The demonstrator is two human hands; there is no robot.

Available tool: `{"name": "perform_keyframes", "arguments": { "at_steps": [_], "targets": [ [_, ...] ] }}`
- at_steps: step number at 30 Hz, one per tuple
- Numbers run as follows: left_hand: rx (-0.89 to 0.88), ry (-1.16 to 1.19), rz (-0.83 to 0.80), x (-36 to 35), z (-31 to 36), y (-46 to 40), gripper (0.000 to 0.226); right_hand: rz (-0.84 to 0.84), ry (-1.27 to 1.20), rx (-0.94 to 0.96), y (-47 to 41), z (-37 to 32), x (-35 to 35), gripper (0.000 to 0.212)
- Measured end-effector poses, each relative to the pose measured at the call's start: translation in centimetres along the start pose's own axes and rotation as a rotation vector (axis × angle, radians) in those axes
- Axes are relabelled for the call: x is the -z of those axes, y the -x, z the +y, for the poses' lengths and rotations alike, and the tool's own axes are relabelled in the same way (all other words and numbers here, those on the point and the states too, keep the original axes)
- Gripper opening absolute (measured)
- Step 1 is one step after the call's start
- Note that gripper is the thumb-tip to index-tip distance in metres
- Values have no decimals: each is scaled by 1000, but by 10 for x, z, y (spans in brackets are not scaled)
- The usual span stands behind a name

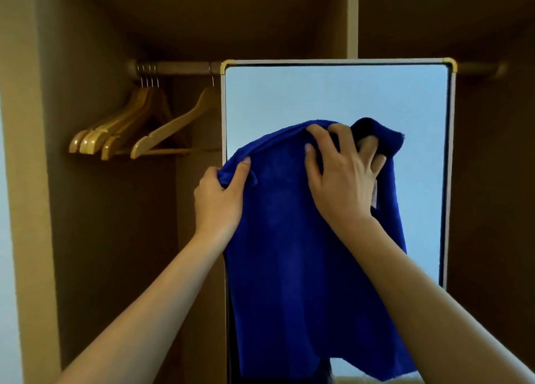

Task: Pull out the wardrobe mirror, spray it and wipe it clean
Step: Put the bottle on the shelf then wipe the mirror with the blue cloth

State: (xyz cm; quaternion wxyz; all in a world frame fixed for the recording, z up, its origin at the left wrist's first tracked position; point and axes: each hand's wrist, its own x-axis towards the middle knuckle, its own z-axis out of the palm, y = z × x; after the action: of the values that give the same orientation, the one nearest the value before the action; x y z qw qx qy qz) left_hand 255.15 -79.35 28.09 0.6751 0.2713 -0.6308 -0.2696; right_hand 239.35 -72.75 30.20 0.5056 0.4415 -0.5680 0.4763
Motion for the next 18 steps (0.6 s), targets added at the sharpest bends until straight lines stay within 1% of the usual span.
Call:
{"name": "perform_keyframes", "arguments": {
  "at_steps": [3,5,9,11,14,15,18],
  "targets": [
    [7,28,-7,0,1,0,48,57,-54,-99,-6,-11,-4,23],
    [-1,23,-10,1,2,0,50,87,-47,-115,-5,-16,-11,22],
    [-9,6,-8,3,3,-1,50,131,-136,26,0,-10,-22,33],
    [-2,6,-9,3,3,0,46,113,-144,83,2,-7,-21,40],
    [3,21,-13,3,3,0,47,85,-126,133,6,-5,-18,38],
    [2,25,-11,3,3,0,48,51,-142,153,7,-6,-17,40],
    [-2,44,-6,3,4,0,51,-106,-225,203,7,-8,-17,60]
  ]
}}
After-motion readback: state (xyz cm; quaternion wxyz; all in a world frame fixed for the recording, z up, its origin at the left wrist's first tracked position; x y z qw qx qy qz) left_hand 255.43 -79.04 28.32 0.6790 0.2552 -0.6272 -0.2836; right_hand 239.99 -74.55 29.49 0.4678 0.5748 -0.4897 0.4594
